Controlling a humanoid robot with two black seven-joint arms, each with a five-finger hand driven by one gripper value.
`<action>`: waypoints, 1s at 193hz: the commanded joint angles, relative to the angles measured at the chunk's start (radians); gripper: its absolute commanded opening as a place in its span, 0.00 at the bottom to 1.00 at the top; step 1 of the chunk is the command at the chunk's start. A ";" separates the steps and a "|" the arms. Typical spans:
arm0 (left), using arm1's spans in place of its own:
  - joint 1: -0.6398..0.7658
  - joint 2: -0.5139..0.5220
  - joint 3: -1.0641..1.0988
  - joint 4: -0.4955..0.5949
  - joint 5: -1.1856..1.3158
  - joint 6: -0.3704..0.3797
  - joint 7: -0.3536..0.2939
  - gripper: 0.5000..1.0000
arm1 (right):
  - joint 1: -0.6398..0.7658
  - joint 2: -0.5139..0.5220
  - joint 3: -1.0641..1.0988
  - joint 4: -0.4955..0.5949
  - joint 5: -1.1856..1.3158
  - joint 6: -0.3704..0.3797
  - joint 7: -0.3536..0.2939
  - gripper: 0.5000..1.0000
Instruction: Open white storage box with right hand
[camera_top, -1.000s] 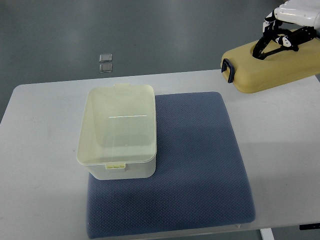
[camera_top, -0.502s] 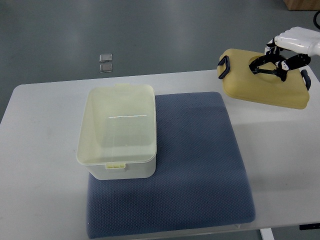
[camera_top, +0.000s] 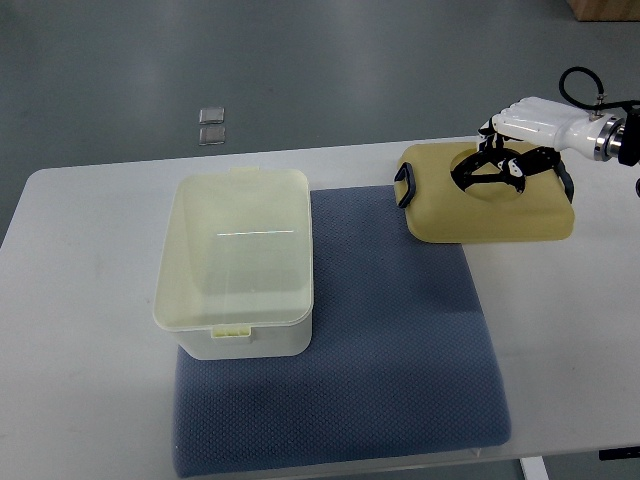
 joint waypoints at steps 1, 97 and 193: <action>0.000 0.000 0.000 0.000 0.000 0.000 0.000 1.00 | -0.002 0.032 0.000 0.004 -0.002 0.000 0.000 0.00; 0.000 0.000 0.000 0.000 0.000 0.000 0.000 1.00 | -0.025 0.158 0.000 0.050 0.000 -0.014 0.000 0.62; 0.000 0.000 0.000 0.000 0.000 0.000 0.000 1.00 | 0.043 0.171 -0.002 0.093 -0.004 0.109 0.000 0.86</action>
